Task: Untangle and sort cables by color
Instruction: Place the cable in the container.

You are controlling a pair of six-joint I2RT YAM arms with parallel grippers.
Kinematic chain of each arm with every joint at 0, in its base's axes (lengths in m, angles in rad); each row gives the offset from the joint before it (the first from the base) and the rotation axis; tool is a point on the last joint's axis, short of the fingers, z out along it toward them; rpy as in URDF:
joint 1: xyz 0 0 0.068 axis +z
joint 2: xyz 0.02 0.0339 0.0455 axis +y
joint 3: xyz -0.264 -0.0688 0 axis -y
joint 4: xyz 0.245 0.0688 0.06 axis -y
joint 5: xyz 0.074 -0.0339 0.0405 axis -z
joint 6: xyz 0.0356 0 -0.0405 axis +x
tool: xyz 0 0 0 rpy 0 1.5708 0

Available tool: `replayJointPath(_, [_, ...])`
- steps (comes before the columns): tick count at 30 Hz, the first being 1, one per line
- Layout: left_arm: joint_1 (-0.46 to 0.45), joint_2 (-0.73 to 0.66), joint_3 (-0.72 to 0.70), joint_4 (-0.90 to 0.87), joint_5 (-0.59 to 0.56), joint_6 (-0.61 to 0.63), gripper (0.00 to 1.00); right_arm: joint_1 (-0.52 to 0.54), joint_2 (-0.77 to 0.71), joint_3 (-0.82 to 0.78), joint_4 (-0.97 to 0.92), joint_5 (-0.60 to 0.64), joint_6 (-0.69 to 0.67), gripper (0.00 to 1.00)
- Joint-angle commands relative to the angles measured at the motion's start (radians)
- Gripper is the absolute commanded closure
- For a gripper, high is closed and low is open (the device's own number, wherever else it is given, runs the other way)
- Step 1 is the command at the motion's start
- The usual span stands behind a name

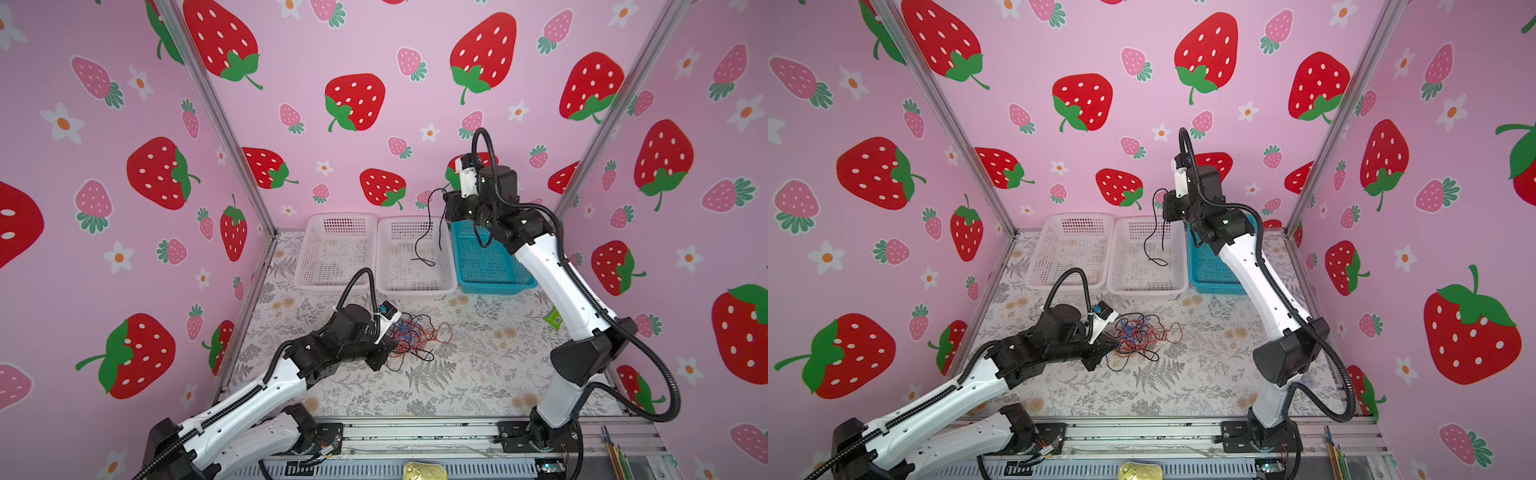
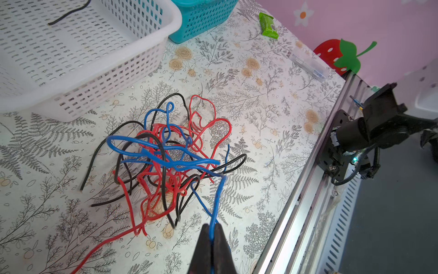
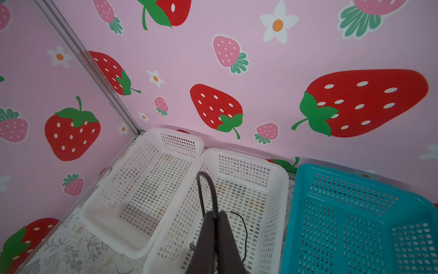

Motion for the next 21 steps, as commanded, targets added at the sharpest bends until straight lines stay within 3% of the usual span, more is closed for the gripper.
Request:
replayJointPath(1, [-0.011,-0.005,-0.003,-0.005,-0.016,0.009,1.0,-0.006,0.019,-0.032,0.059,-0.015,0.015,1.0])
replayJointPath(21, [-0.016,-0.015,0.011,-0.001,-0.031,-0.012,1.0,-0.006,0.073,-0.161,0.137,-0.029,0.032,1.0])
